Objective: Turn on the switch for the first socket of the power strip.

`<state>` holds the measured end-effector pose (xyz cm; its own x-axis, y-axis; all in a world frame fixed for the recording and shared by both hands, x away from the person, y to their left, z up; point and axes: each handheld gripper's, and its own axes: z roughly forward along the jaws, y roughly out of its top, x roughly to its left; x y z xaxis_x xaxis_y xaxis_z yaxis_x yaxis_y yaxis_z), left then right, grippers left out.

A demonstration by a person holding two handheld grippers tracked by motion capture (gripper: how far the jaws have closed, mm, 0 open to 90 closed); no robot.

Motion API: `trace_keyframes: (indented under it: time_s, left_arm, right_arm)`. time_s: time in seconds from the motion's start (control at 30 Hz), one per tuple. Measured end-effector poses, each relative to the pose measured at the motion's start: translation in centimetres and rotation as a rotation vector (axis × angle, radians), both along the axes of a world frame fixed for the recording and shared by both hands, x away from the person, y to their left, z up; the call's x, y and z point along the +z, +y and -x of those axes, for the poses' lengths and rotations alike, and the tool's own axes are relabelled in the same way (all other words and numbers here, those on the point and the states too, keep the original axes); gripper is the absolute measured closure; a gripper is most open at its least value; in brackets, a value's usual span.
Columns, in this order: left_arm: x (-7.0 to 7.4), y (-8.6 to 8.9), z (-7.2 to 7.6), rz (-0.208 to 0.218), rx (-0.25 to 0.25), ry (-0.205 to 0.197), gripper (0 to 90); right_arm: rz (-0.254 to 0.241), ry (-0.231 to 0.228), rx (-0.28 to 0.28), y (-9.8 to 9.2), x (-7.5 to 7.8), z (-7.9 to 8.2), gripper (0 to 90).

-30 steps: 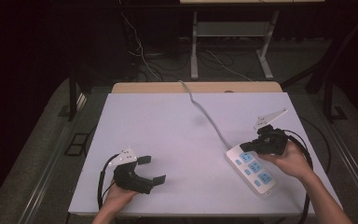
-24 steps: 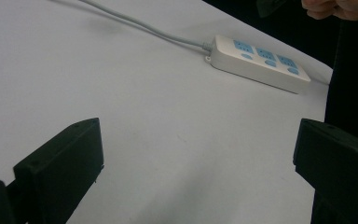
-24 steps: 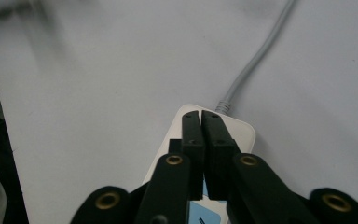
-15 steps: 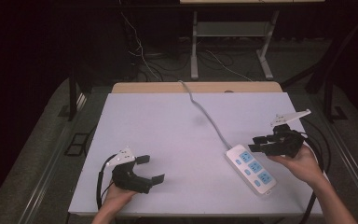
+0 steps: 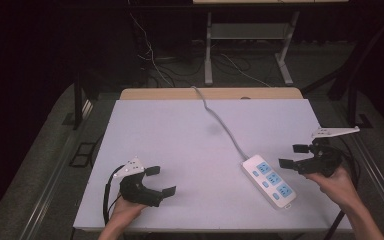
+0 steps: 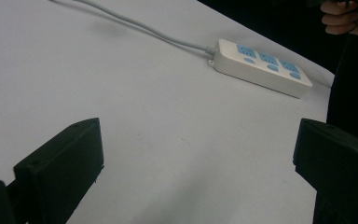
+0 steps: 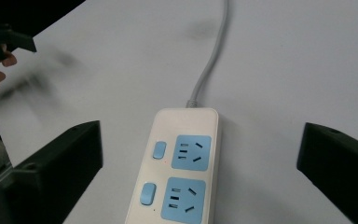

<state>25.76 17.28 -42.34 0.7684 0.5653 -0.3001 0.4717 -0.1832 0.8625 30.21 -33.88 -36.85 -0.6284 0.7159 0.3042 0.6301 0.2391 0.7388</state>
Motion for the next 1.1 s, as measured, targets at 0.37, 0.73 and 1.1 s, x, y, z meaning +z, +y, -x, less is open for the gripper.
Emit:
trace_keyframes:
  time_s: [0.37,0.73,1.1]
  left_arm:
    - [0.0,0.1,0.0,-0.002,0.001,-0.002,0.2]
    - [0.0,0.1,0.0,-0.005,-0.001,-0.002,0.2]
    - [0.0,0.1,0.0,-0.007,-0.002,-0.001,0.2]
  right_arm:
    - [-0.053,0.002,-0.019,-0.4,-1.6,2.0,0.2]
    - [-0.079,-0.013,-0.019,0.5,-3.2,3.2,0.2]
    - [-0.072,-0.038,-0.058,1.0,-5.4,4.0,0.2]
